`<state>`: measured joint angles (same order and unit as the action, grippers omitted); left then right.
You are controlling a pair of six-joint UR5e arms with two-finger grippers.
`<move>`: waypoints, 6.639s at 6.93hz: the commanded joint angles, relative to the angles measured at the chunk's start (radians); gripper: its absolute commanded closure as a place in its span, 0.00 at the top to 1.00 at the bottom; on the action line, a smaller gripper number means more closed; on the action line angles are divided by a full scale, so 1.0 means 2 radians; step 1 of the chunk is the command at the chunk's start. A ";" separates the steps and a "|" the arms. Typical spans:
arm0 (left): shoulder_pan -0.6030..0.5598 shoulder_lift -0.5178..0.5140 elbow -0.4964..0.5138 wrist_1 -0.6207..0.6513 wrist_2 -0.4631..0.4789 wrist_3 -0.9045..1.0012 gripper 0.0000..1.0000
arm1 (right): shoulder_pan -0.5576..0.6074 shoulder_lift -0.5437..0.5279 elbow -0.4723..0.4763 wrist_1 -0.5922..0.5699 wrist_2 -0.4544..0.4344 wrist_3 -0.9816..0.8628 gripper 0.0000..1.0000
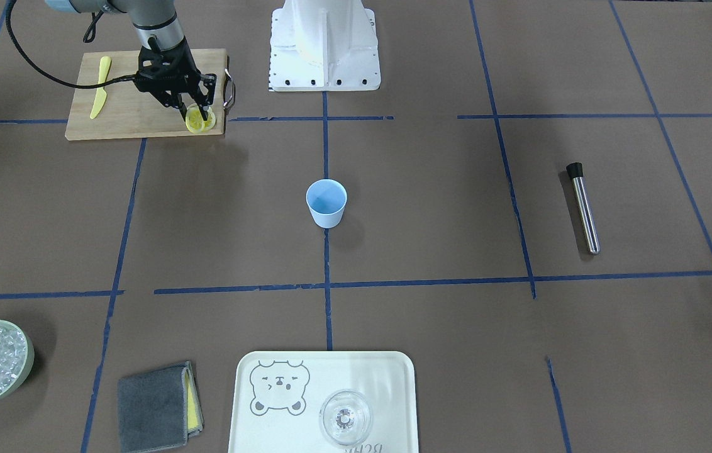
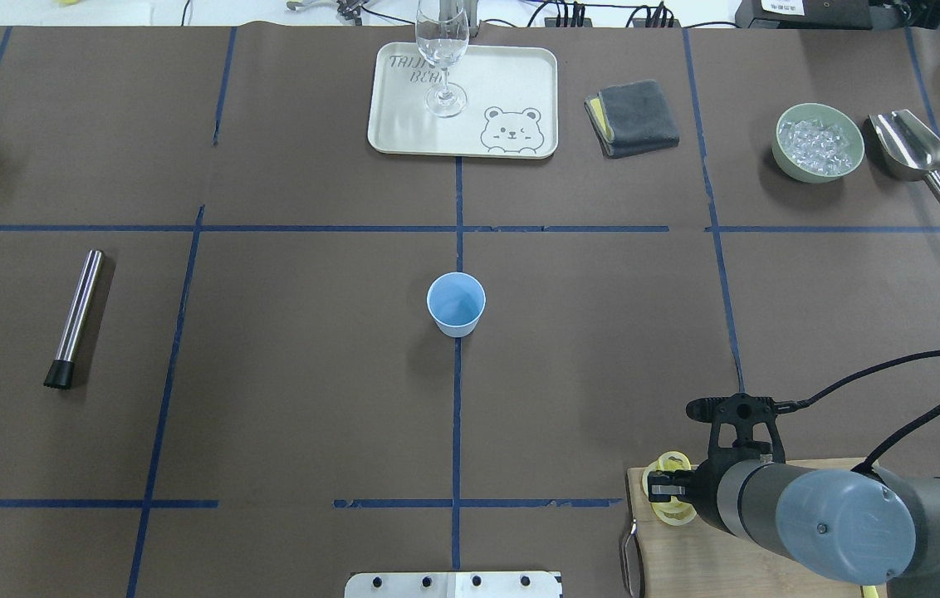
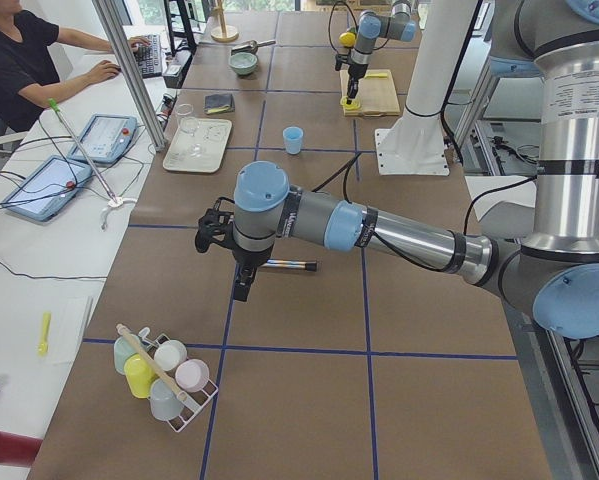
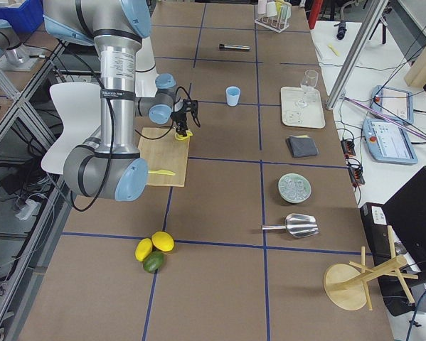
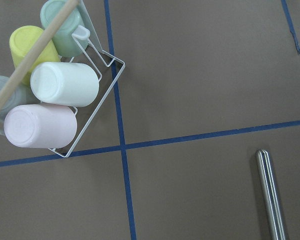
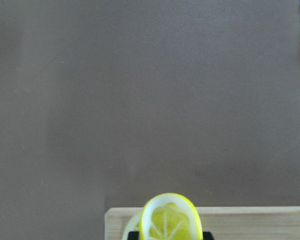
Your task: Squeeze lemon into cup
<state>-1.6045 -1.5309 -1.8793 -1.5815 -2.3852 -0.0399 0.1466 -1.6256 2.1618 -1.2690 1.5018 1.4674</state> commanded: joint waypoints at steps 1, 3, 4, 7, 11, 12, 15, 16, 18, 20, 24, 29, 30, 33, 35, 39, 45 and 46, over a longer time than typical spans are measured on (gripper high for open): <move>0.000 0.000 0.001 0.000 0.000 0.000 1.00 | 0.000 -0.002 0.009 -0.001 0.001 0.000 0.45; 0.000 0.000 0.001 0.000 0.000 0.000 1.00 | 0.000 -0.019 0.030 -0.001 0.008 0.000 0.46; 0.000 0.000 0.001 0.000 0.000 0.000 1.00 | 0.000 -0.022 0.041 -0.001 0.010 0.000 0.46; 0.000 0.000 0.003 -0.001 0.000 0.000 1.00 | 0.014 -0.019 0.094 -0.020 0.031 0.000 0.46; 0.001 0.000 0.005 -0.001 0.000 -0.001 1.00 | 0.094 0.244 0.029 -0.220 0.078 0.000 0.46; 0.002 -0.001 0.011 -0.001 -0.001 -0.001 1.00 | 0.110 0.311 -0.029 -0.237 0.077 0.000 0.46; 0.002 -0.001 0.015 -0.001 -0.003 -0.001 1.00 | 0.147 0.417 -0.172 -0.233 0.077 -0.006 0.46; 0.002 -0.001 0.016 -0.002 -0.002 -0.001 1.00 | 0.147 0.430 -0.205 -0.221 0.076 -0.007 0.46; 0.002 -0.001 0.018 -0.002 -0.002 -0.001 1.00 | 0.154 0.432 -0.265 -0.145 0.075 -0.005 0.46; 0.002 -0.003 0.022 -0.002 -0.003 -0.001 1.00 | 0.154 0.432 -0.266 -0.149 0.078 -0.005 0.47; 0.002 -0.006 0.025 -0.002 -0.003 0.000 1.00 | 0.155 0.432 -0.266 -0.149 0.082 -0.006 1.00; 0.044 -0.011 0.014 -0.001 0.001 -0.054 1.00 | 0.216 0.407 -0.227 -0.190 0.159 -0.064 1.00; 0.073 -0.012 0.005 0.004 0.006 -0.057 1.00 | 0.246 0.381 -0.195 -0.198 0.181 -0.099 1.00; 0.132 -0.074 -0.039 0.157 0.049 -0.069 1.00 | 0.338 0.288 -0.143 -0.192 0.266 -0.245 1.00; 0.168 -0.090 0.005 0.176 -0.002 -0.071 1.00 | 0.416 0.224 -0.115 -0.192 0.340 -0.344 1.00; 0.268 -0.100 0.094 0.075 -0.037 -0.162 1.00 | 0.578 0.107 -0.109 -0.193 0.446 -0.551 1.00; 0.306 -0.145 0.178 0.012 -0.003 -0.214 1.00 | 0.601 0.080 -0.105 -0.192 0.457 -0.585 1.00; 0.306 -0.148 0.186 0.009 0.003 -0.214 1.00 | 0.602 0.080 -0.103 -0.192 0.457 -0.584 1.00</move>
<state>-0.9936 -1.8135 -1.5298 -1.5591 -2.3935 -0.4681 1.3485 -1.4646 1.9528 -1.6537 2.4160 0.2981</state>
